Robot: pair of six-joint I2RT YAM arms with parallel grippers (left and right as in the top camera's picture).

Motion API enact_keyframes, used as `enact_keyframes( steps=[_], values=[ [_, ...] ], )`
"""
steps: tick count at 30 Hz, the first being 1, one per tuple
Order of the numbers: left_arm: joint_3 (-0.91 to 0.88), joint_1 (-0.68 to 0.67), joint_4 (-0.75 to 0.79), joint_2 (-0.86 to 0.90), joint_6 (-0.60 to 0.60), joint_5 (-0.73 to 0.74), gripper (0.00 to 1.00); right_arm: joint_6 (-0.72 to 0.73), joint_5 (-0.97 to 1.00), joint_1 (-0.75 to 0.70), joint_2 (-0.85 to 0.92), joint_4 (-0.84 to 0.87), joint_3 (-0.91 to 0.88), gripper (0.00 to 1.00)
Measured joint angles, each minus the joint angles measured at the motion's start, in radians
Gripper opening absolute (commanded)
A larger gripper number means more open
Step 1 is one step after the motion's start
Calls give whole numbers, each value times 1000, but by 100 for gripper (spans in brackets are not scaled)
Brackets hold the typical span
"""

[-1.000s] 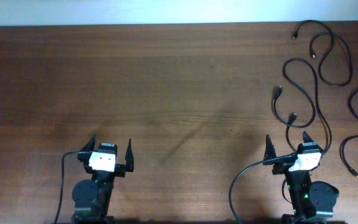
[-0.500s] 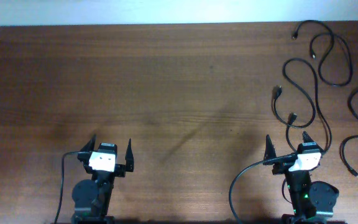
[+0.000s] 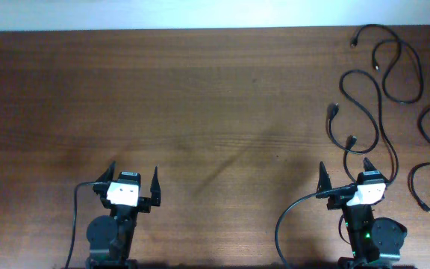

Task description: Untangle cables

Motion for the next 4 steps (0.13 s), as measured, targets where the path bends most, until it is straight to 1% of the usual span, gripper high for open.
enact_keyframes(
  steps=[4],
  values=[
    [0, 0, 0, 0, 0, 0, 99, 0, 0, 0, 0, 0, 0, 99]
  ],
)
